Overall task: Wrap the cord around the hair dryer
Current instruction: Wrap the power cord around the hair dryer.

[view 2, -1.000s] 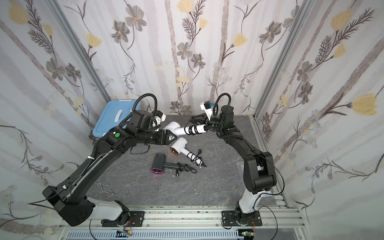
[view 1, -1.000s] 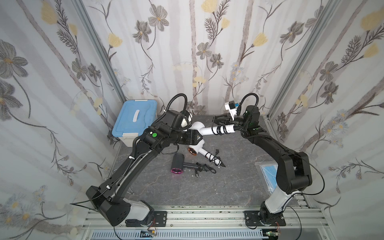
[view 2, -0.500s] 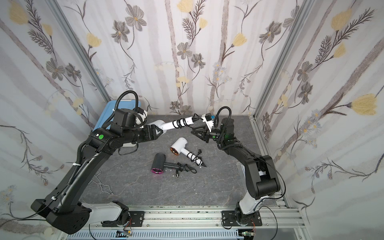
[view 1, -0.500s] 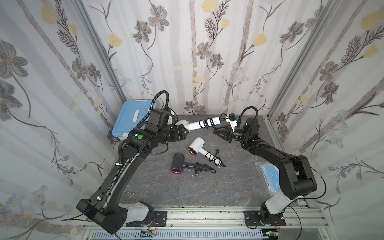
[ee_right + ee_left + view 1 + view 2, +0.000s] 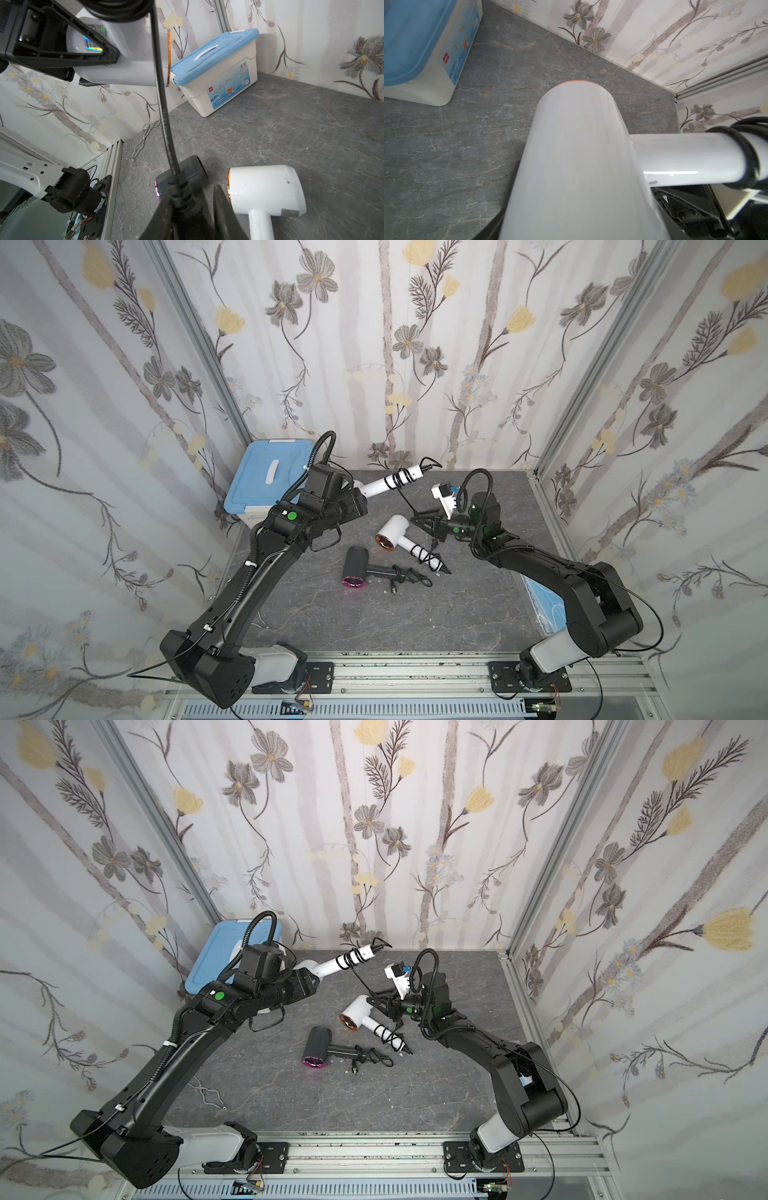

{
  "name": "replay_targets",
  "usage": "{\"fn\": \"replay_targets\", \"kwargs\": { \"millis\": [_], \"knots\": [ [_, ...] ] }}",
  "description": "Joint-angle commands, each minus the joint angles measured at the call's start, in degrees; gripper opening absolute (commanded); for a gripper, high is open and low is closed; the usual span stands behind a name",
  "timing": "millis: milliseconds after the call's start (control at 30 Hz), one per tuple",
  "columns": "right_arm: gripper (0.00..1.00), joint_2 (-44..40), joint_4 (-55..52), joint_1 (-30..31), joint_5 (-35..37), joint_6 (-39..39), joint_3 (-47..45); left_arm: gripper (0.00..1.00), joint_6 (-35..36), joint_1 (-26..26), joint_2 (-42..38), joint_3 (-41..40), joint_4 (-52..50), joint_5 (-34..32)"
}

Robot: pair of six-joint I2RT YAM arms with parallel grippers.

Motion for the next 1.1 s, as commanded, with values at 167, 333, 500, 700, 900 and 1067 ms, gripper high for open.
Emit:
{"fn": "replay_targets", "kwargs": {
  "millis": [167,333,500,700,900,1067],
  "knots": [
    [0.00,0.25,-19.91,7.05,14.24,-2.73,8.00,0.00,-2.07,-5.57,6.08,2.54,10.24,-15.24],
    [0.00,-0.61,-30.38,9.68,20.20,-7.35,15.06,0.00,1.09,-9.43,9.94,4.37,7.82,-21.46],
    [0.00,-3.58,-41.46,10.08,25.58,-11.92,21.37,0.00,5.87,-11.03,11.01,4.52,3.54,-29.32],
    [0.00,-2.17,-54.70,10.35,29.34,-17.84,32.86,0.00,13.90,-14.22,13.77,4.85,0.62,-35.68],
    [0.00,1.45,-63.35,9.57,33.75,-28.12,42.45,0.00,27.32,-17.93,13.60,2.31,3.57,-31.79],
    [0.00,1.35,-66.26,6.98,33.87,-39.16,44.84,0.00,33.55,-17.97,10.55,-0.47,3.11,-24.29]
  ]
}}
